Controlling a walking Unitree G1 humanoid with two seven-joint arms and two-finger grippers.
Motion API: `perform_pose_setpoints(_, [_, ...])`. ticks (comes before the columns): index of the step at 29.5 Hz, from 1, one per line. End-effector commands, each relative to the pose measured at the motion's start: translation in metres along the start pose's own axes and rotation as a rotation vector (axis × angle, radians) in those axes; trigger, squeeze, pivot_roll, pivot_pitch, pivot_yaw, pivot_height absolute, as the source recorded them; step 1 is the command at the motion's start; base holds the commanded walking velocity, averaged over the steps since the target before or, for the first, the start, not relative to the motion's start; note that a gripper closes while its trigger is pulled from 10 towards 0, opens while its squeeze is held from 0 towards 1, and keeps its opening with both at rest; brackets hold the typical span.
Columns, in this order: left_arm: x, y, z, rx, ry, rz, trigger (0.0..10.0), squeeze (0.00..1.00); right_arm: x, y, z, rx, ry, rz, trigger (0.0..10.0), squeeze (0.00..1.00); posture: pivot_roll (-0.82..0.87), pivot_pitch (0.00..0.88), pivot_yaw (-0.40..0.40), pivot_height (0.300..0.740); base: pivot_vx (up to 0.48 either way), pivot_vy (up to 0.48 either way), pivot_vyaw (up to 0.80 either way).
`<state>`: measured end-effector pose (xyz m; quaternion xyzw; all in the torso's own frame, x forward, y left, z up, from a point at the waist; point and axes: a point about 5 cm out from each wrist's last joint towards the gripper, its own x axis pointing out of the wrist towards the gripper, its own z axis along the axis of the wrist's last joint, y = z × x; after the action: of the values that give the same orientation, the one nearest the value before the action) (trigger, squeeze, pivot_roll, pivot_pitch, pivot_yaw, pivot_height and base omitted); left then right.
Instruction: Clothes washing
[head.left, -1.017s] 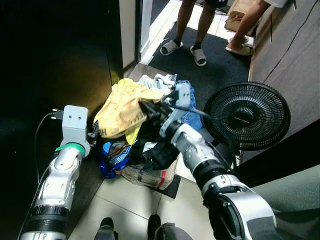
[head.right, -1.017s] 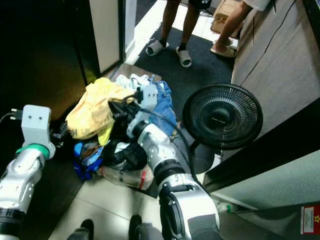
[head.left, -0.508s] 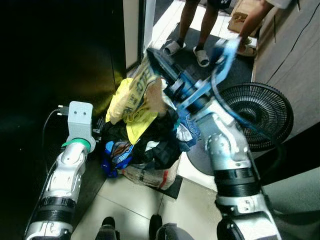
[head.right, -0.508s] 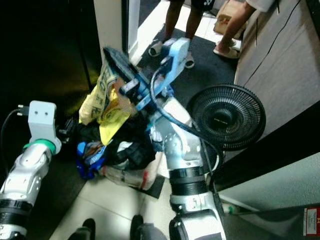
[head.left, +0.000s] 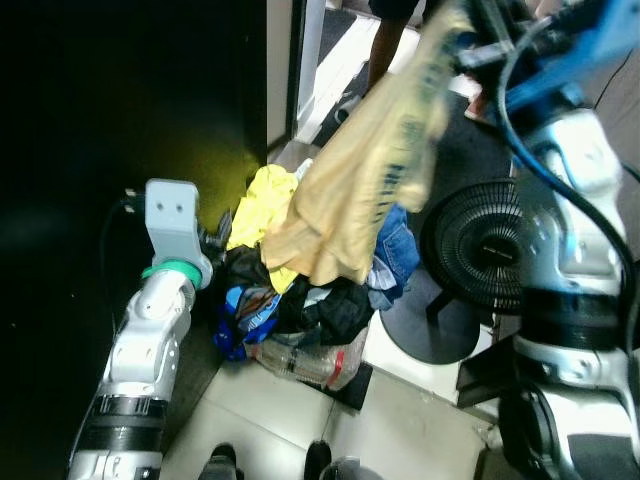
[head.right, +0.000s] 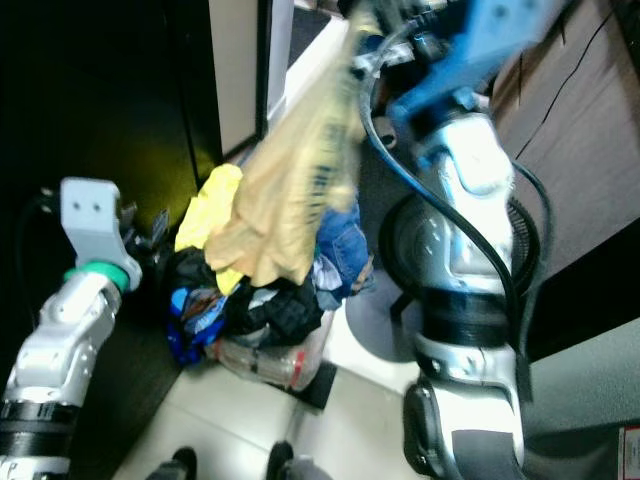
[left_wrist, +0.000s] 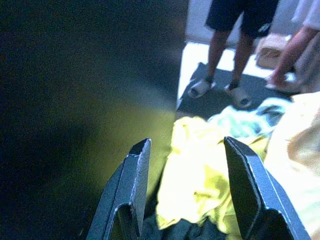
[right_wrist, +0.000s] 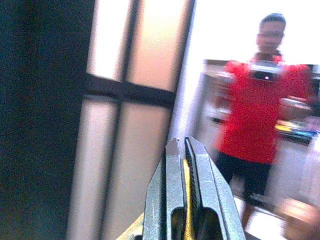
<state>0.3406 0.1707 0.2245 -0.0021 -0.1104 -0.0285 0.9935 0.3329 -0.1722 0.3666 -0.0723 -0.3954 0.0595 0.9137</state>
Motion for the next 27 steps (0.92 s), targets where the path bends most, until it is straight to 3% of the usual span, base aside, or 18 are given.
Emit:
perform_pose_setpoints(1, [-0.003,-0.003,0.002,-0.024,0.015,-0.019,10.0,0.0,-0.01,-0.01,-0.016,-0.096,0.066,-0.077,10.0,0.0,0.1,0.097,-0.021,0.74,0.0,0.0,0.0])
perform_pose_setpoints(4, [0.001,-0.005,0.02,-0.074,-0.031,-0.026,10.0,0.0,-0.018,-0.02,-0.024,-0.146,0.095,-0.151,10.0,0.0,0.1,0.082,-0.013,0.74,0.0,0.0,0.0])
perform_pose_setpoints(7, [0.003,-0.012,0.036,-0.075,-0.072,-0.054,10.0,0.0,-0.017,-0.023,-0.021,-0.106,0.077,-0.195,10.0,0.0,0.1,0.074,-0.007,0.74,0.0,0.0,0.0])
perform_pose_setpoints(13, [0.004,-0.018,0.05,-0.037,-0.094,-0.075,10.0,0.0,-0.01,-0.008,-0.007,-0.065,0.015,-0.172,10.0,0.0,0.09,0.055,-0.004,0.74,0.0,0.0,0.0])
perform_pose_setpoints(15, [0.004,-0.017,0.072,-0.063,-0.165,-0.062,10.0,0.0,-0.004,-0.004,0.011,-0.083,-0.063,-0.153,10.0,0.0,0.1,0.039,-0.011,0.74,0.0,0.0,0.0])
perform_pose_setpoints(19, [0.003,-0.019,0.093,-0.047,-0.234,-0.071,10.0,0.0,-0.002,-0.001,0.015,-0.079,-0.097,-0.148,10.0,0.0,0.1,0.018,-0.015,0.74,0.0,0.0,0.0])
perform_pose_setpoints(27, [0.001,-0.015,0.092,-0.046,-0.224,-0.049,10.0,0.0,-0.01,0.006,-0.004,-0.07,-0.031,-0.133,10.0,0.0,0.1,0.007,-0.019,0.74,0.0,0.0,0.0])
